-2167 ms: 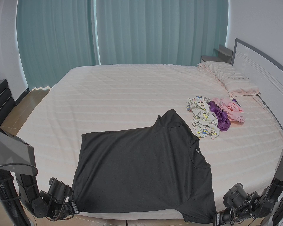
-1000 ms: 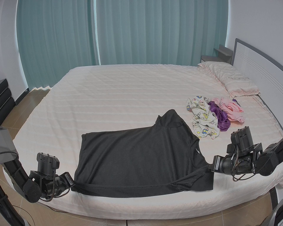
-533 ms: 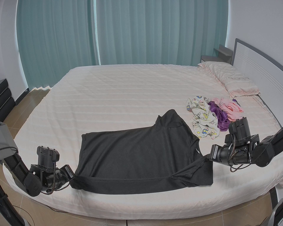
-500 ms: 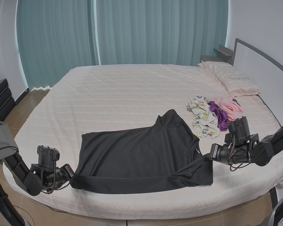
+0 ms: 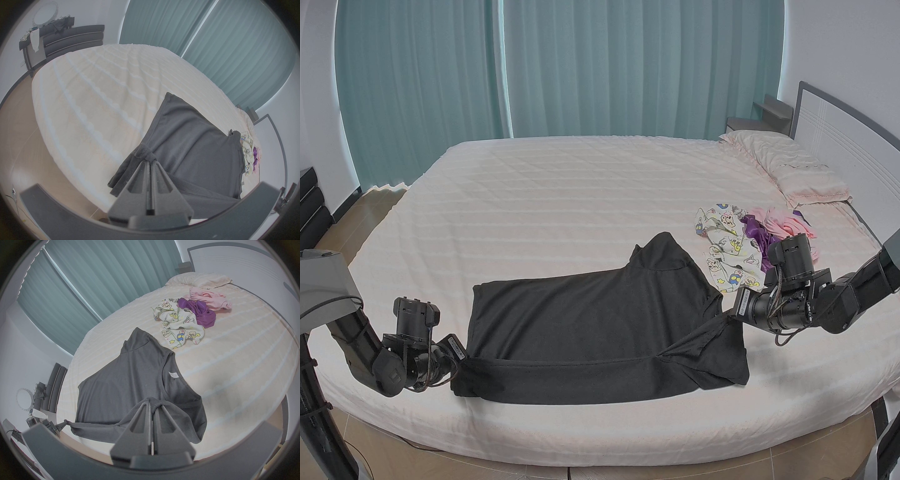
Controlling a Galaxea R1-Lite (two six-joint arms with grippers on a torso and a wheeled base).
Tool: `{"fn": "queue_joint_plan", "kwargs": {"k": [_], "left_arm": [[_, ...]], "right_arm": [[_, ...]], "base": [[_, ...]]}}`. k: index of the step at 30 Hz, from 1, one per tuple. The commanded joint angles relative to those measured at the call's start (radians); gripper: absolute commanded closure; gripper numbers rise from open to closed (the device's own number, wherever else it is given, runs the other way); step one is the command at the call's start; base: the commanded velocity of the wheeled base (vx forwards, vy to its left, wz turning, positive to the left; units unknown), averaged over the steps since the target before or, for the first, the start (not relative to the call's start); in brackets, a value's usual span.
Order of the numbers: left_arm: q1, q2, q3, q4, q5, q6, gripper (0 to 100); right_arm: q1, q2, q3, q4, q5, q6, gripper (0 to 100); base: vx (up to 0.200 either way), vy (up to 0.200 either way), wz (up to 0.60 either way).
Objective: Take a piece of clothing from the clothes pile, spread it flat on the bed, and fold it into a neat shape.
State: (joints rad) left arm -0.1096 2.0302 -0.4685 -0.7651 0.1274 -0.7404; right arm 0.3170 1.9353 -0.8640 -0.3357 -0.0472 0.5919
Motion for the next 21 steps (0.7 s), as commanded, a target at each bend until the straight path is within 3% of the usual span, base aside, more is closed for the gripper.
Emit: {"fn": "queue_joint_plan", "kwargs": {"k": [1, 21], "left_arm": [[0.001, 0.061, -0.050, 0.001, 0.001, -0.010, 100], [0.007, 0.160, -0.136, 0.001, 0.009, -0.017, 100]], "right_arm": [[-0.007, 0.048, -0.047, 0.018, -0.002, 0.000, 100], [-0.026, 0.123, -0.158, 0.040, -0.002, 0.003, 100]], "base": [[0.000, 0.000, 0.00], [0.000, 0.000, 0.00]]}}
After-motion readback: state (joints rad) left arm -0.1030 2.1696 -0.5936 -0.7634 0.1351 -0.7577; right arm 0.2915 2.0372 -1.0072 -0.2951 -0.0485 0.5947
